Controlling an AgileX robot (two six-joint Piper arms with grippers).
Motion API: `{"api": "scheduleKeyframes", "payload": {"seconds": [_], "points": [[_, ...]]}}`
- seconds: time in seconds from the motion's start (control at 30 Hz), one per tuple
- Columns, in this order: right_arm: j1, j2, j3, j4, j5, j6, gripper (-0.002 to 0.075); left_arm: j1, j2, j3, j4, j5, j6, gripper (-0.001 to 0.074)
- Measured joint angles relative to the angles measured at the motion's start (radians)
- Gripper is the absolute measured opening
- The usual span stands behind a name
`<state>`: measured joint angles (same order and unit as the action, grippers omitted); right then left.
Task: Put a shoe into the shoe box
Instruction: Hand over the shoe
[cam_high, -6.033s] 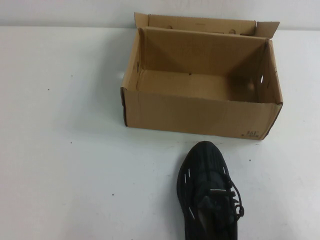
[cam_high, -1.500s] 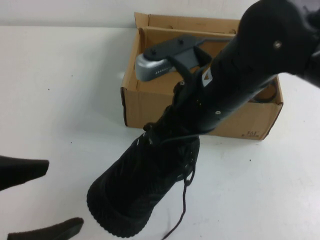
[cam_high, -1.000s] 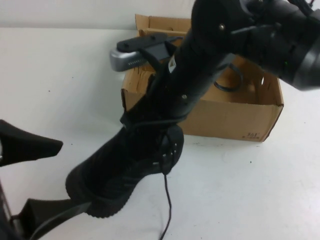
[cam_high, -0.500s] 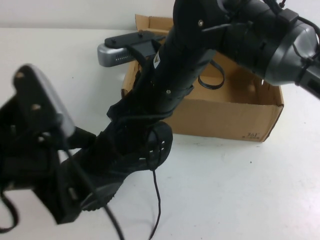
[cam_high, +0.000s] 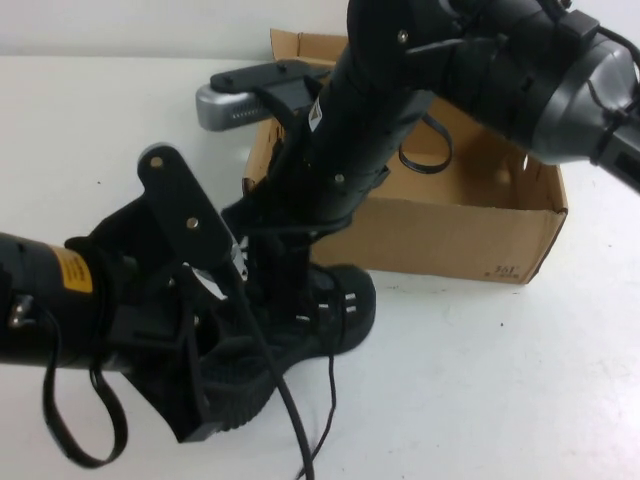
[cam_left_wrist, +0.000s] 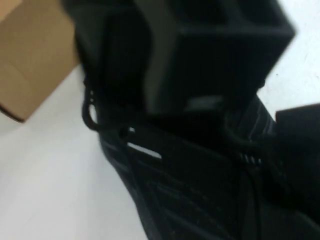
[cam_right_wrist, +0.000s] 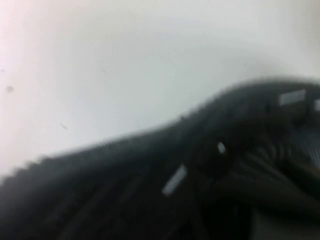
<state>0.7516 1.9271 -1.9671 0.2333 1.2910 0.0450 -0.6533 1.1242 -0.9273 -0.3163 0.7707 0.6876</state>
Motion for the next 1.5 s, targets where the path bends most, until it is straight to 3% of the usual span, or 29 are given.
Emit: {"api": "scheduleKeyframes", "payload": {"seconds": [0.13, 0.2, 0.27, 0.4, 0.6, 0.83, 0.97, 1.2, 1.5], "points": [[0.0, -0.006, -0.038, 0.081, -0.026, -0.029, 0.0358, -0.004, 0.006, -0.004, 0.012, 0.022, -0.034, 0.0044], [0.0, -0.016, -0.06, 0.105, -0.028, -0.08, 0.0442, -0.006, 0.006, -0.004, 0.021, 0.043, -0.047, 0.0044], [-0.011, -0.03, -0.079, 0.115, -0.03, -0.141, 0.048, -0.006, 0.006, -0.008, 0.033, 0.074, -0.056, 0.0044], [-0.066, -0.088, -0.093, 0.145, -0.033, -0.288, 0.0494, -0.006, -0.006, -0.008, 0.066, 0.125, -0.056, 0.0043], [-0.243, -0.21, -0.094, 0.233, -0.033, -0.612, 0.0496, -0.006, -0.128, -0.008, 0.135, 0.107, -0.053, 0.0043], [-0.37, -0.365, -0.047, 0.351, -0.034, -0.797, 0.0498, 0.05, -0.284, -0.008, 0.077, 0.086, 0.052, 0.0043], [-0.372, -0.465, 0.081, 0.379, -0.034, -0.908, 0.0498, 0.101, -0.315, -0.008, -0.031, 0.105, 0.168, 0.0043], [-0.365, -0.577, 0.315, 0.428, -0.034, -0.959, 0.0498, 0.209, -0.312, -0.008, -0.29, 0.18, 0.413, 0.0043], [-0.192, -0.608, 0.441, 0.432, -0.034, -0.962, 0.0498, 0.358, -0.201, -0.086, -0.568, 0.465, 0.62, 0.0043]]}}
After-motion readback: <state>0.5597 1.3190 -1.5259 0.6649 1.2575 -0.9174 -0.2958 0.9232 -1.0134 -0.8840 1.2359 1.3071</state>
